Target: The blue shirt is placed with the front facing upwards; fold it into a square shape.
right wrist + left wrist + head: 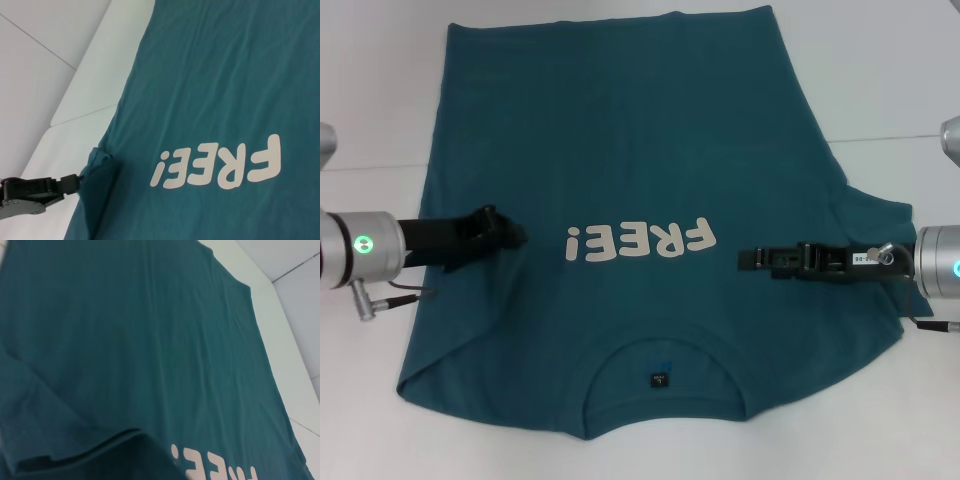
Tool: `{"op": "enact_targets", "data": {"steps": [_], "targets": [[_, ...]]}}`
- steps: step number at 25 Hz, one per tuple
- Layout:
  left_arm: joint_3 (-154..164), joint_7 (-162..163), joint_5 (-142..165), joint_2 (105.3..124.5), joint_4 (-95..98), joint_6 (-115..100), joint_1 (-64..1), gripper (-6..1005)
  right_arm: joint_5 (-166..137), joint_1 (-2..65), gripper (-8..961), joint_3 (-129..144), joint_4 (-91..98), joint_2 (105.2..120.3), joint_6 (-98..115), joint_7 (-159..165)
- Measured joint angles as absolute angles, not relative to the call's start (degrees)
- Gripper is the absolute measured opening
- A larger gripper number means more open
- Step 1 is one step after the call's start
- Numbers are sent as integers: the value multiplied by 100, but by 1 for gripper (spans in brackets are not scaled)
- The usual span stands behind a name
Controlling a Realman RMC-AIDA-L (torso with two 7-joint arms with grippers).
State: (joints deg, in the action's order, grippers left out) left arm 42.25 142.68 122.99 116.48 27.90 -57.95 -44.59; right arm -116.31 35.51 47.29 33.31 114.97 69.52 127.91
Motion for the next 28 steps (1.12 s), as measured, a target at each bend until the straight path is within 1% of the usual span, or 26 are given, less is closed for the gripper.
{"op": "enact_targets", "data": {"steps": [5, 7, 11, 19, 24, 28], "targets": [[4219, 14246, 12238, 11667, 2759, -5791, -4496, 16, -11629, 3550, 750, 4728, 3331, 11496, 6953, 12781], [4215, 14251, 12172, 11642, 2776, -5826, -4448, 181, -11629, 3550, 749, 4729, 3331, 11496, 6952, 12780], [3985, 14513, 12130, 11511, 2788, -5567, -4250, 339, -11628, 3551, 749, 4729, 3331, 11496, 6948, 12779], [3943, 14808, 12156, 11454, 2759, -4934, -4118, 631, -11627, 3552, 747, 4729, 3331, 11496, 6943, 12779], [4016, 14774, 12176, 11486, 2712, -4527, -4142, 676, -11628, 3569, 746, 4729, 3331, 11496, 6943, 12779], [4079, 14771, 12182, 11481, 2562, -4329, -4189, 676, -11628, 3563, 746, 4717, 3331, 11496, 6943, 12779]]}}
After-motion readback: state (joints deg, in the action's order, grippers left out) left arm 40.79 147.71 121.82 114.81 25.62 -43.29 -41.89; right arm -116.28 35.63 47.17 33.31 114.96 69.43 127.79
